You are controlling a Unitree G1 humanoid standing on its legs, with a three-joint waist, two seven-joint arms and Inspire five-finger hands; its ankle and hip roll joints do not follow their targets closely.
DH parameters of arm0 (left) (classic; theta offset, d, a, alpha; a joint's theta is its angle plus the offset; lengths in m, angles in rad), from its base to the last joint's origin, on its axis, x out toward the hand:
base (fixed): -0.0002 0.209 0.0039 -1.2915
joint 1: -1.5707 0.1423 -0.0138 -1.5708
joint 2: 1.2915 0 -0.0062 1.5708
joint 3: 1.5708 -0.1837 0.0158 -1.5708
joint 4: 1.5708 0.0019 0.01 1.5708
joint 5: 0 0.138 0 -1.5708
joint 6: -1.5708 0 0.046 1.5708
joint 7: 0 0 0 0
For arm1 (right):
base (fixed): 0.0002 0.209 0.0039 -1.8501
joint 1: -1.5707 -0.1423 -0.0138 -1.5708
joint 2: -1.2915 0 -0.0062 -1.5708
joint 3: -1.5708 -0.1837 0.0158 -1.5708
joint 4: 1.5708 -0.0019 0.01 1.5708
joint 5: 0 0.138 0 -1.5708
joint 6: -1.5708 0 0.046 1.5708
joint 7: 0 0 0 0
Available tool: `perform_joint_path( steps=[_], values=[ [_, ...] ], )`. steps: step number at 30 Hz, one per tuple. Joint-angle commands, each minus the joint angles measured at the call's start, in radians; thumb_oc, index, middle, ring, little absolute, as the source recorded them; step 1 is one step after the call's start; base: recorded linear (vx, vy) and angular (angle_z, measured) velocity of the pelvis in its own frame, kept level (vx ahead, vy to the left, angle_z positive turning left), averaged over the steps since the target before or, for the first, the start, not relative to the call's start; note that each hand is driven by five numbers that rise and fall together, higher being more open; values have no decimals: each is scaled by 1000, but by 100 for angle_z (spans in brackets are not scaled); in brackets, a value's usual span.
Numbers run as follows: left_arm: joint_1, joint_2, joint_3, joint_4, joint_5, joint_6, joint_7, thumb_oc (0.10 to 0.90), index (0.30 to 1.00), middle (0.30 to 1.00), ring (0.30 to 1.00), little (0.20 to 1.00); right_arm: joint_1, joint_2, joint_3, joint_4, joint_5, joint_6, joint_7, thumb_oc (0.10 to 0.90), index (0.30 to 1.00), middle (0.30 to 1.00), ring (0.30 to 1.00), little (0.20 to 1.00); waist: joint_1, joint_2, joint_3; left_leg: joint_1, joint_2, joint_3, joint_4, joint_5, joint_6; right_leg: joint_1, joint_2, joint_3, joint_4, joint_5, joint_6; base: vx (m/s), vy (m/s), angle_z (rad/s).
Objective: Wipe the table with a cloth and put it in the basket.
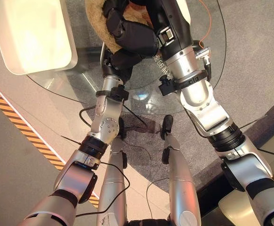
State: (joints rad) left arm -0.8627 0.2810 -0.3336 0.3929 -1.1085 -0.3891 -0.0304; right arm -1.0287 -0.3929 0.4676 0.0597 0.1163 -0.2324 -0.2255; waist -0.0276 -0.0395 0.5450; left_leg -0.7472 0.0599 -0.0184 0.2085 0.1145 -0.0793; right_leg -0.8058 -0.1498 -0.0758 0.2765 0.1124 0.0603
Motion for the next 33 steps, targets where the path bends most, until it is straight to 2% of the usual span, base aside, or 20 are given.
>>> perform_joint_path(
  steps=[1, 33],
  values=[
    [-95, -45, -1, -113, 27, -81, -96, 100, 300, 300, 300, 200, -86, 88, -36, -165, 7, -187, 17, 800, 900, 900, 900, 900, 10, 19, -25, 23, -17, 54, 14, -20, 45, 84, 7, -1, -34, -23, 12, 0, 0, 0],
    [-90, -47, 12, -103, 25, -91, -106, 100, 300, 300, 300, 200, -80, 92, -39, -156, -1, -194, 12, 800, 900, 900, 900, 900, 12, 23, -25, 15, -16, 52, 21, -21, 44, 78, 4, -4, -27, -26, 11, 0, 0, 0]
  ],
)
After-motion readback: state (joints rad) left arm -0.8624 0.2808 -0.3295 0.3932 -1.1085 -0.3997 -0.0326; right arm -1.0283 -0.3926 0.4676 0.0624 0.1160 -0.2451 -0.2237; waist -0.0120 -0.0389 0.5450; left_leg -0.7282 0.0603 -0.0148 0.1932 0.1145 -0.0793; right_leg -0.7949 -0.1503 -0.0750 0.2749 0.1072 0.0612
